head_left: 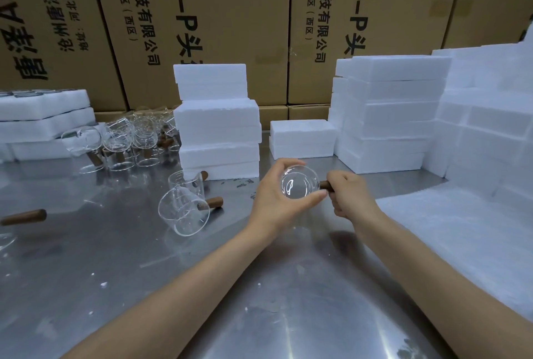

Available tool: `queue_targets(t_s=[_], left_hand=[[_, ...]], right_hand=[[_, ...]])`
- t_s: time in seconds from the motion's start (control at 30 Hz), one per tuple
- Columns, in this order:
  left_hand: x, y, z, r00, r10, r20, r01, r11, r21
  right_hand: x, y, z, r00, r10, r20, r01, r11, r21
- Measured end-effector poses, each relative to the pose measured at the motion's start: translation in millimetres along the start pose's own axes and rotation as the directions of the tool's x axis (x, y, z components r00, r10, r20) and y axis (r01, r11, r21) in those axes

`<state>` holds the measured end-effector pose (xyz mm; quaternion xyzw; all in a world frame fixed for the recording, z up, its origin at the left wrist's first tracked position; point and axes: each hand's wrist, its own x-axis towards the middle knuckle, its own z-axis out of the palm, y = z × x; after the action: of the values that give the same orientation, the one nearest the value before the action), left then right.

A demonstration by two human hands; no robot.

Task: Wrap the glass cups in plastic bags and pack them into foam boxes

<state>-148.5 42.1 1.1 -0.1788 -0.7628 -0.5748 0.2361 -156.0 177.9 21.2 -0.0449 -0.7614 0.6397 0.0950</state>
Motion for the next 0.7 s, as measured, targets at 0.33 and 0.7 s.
queue_targets(t_s=[0.33, 0.7], left_hand=[[9.7, 6.3, -9.3, 0.959, -0.277, -0.054, 0.254, 0.93, -0.265], [25.0, 3.4, -50.1, 0.844, -0.209, 0.493, 0.355, 0.908, -0.222]], right_hand=[[-7.2, -0.7, 4.7, 0.998, -0.027, 0.048, 0.028, 0.999, -0.021], [2.0, 3.3, -9.4, 0.987, 0.116, 0.109, -0.125, 0.989, 0.079]])
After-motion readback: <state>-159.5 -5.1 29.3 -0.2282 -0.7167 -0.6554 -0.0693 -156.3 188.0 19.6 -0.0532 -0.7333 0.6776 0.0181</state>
